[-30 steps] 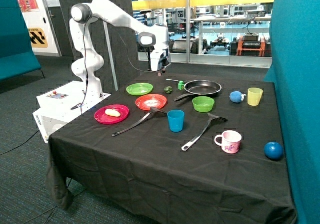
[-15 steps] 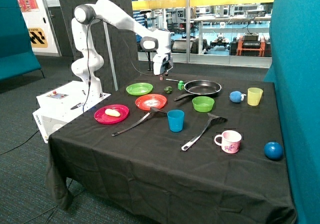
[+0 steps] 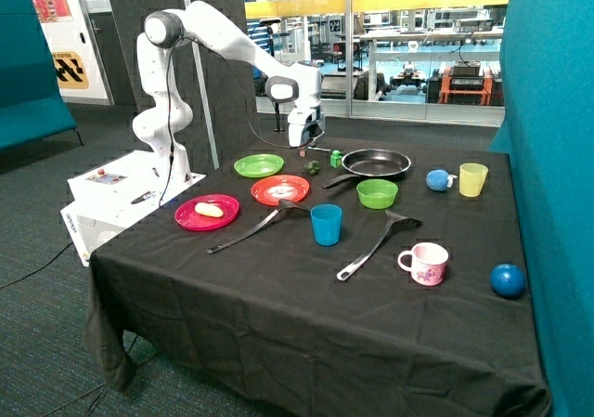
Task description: Cook the vegetables
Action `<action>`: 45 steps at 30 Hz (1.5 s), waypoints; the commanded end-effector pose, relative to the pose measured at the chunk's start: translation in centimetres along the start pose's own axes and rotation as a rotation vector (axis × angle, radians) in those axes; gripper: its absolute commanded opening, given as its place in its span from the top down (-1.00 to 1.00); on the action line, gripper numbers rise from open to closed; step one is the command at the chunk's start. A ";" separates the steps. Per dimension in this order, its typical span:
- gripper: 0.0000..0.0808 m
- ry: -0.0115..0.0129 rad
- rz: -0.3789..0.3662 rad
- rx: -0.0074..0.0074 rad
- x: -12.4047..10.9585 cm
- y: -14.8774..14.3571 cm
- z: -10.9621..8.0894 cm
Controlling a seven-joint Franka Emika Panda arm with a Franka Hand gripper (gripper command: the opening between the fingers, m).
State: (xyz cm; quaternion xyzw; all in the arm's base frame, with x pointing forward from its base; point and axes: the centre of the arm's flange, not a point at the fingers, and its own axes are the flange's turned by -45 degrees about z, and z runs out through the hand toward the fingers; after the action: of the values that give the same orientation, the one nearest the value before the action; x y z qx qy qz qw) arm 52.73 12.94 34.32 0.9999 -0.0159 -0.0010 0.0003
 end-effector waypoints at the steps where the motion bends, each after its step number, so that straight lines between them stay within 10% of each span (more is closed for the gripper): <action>1: -0.59 0.0019 0.013 0.0006 0.1 0.4 1.5; 45: -0.53 0.0019 -0.005 0.0006 -0.7 1.5 4.3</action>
State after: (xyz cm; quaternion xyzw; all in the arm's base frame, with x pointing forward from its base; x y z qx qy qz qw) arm 52.12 11.06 30.48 0.9999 -0.0163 0.0006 0.0014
